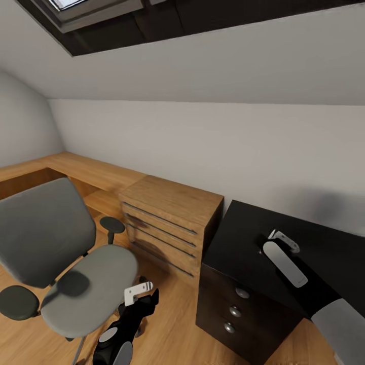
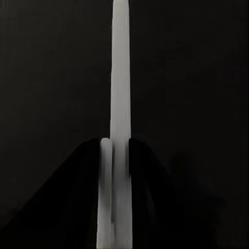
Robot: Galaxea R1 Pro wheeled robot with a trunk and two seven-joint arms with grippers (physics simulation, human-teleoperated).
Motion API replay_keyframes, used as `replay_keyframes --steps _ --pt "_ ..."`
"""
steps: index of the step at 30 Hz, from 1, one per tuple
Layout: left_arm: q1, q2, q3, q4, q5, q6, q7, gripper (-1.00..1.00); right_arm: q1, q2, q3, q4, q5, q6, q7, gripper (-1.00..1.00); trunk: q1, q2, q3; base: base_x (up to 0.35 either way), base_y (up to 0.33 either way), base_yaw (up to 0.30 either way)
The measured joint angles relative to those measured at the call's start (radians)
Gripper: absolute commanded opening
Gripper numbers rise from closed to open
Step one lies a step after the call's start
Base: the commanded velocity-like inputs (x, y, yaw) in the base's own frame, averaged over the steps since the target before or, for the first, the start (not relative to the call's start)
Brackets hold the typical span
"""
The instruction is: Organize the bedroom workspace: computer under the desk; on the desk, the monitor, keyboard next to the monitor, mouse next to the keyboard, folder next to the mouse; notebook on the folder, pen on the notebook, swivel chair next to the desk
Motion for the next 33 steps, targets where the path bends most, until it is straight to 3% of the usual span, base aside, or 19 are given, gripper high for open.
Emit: replay_keyframes --steps 6,15,19,20,22,24,28,33 --pt "0.000 0.000 0.000 0.000 0.000 0.000 0.000 1.00 0.000 -0.002 0.000 0.013 -0.001 -0.092 -0.070 -1.00 0.000 0.000 -0.001 0.000 0.000 -0.154" --pt "0.001 0.001 0.000 0.000 0.000 -0.004 0.001 1.00 0.001 0.000 0.002 0.017 -0.001 -0.103 -0.070 -1.00 0.000 0.000 -0.001 -0.090 0.000 -0.082" --pt "0.001 0.001 0.000 0.013 0.002 -0.004 0.000 1.00 0.001 -0.014 -0.001 0.014 -0.001 -0.096 -0.071 -1.00 0.000 0.000 -0.001 -0.135 0.000 -0.258" --pt "0.002 0.000 0.000 0.032 0.002 -0.005 -0.001 1.00 0.001 -0.027 -0.001 0.015 -0.001 -0.095 -0.071 -1.00 0.000 0.000 -0.001 -0.040 0.000 -0.284" --pt "0.002 -0.003 -0.005 0.112 0.000 -0.008 0.000 1.00 0.009 -0.081 -0.001 0.016 -0.016 -0.093 -0.066 -1.00 0.000 0.000 -0.001 -0.018 0.000 -0.291" --pt "0.002 -0.004 -0.006 0.142 -0.001 -0.010 0.000 1.00 0.022 -0.112 -0.001 0.016 -0.032 -0.083 -0.052 -1.00 0.000 0.000 -0.001 -0.009 0.000 -0.294" --pt "0.002 -0.003 -0.004 0.201 -0.001 -0.015 0.000 1.00 0.037 -0.178 -0.001 0.023 -0.059 -0.005 0.029 -1.00 0.000 0.000 -0.001 -0.003 0.000 -0.296" --pt "0.001 -0.003 -0.002 0.385 -0.002 -0.078 -0.004 1.00 0.041 -0.199 -0.002 0.081 -0.065 0.040 0.122 -1.00 0.000 0.000 -0.001 -0.001 0.000 -0.297"
